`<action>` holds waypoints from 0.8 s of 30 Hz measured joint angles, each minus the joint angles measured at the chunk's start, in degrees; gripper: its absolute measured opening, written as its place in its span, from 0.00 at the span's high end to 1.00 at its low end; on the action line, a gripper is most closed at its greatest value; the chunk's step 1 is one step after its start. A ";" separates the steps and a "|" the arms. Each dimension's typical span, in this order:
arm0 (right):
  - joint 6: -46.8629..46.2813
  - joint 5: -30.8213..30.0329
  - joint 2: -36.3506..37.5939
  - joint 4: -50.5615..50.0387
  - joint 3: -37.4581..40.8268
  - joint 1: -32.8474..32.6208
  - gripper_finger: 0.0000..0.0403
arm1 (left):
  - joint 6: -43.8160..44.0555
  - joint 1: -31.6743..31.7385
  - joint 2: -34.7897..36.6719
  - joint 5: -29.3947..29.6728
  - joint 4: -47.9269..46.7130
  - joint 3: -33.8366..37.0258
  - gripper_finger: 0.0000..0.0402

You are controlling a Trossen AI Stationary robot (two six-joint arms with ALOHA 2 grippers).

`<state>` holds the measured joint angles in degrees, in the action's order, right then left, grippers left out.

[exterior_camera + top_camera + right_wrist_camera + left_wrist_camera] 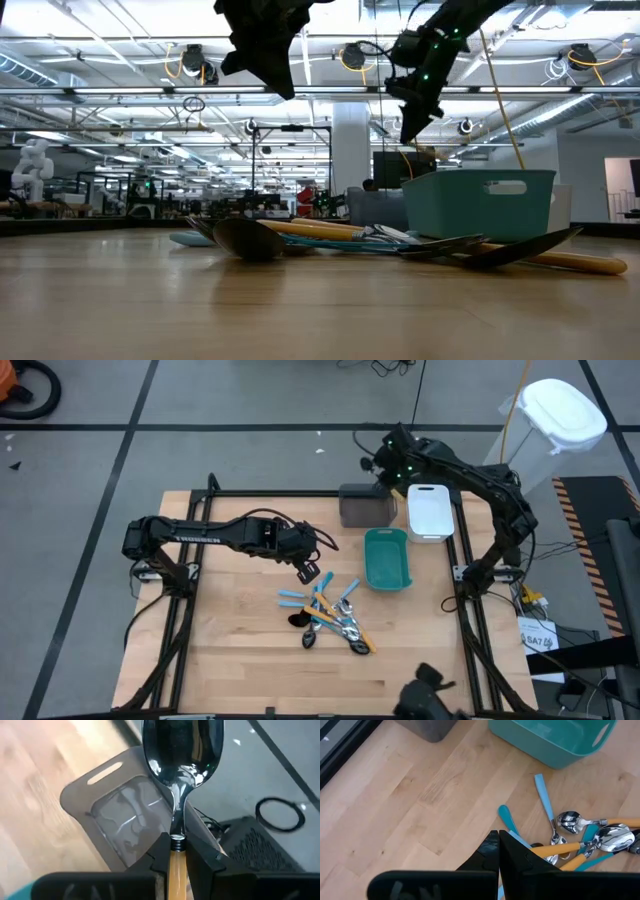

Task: Sort silverware by color (type)
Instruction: Put the orange spoon into the black bin

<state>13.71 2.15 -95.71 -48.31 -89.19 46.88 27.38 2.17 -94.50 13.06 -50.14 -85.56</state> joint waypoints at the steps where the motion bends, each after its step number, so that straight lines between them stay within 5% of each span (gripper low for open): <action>1: 1.56 0.21 -0.85 0.43 0.01 -0.30 0.92 | 0.12 0.01 0.00 0.00 0.00 0.01 1.00; 14: 17.04 1.15 -9.38 0.33 0.04 -2.80 0.92 | 0.12 1.86 0.00 0.00 -0.25 0.00 1.00; 24: 20.24 1.14 -11.80 0.06 0.04 -3.16 0.92 | -0.11 3.06 0.00 -0.02 -0.27 0.00 1.00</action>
<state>33.95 3.29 -107.51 -48.25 -89.14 43.72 27.27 5.23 -94.50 13.04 -50.41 -85.56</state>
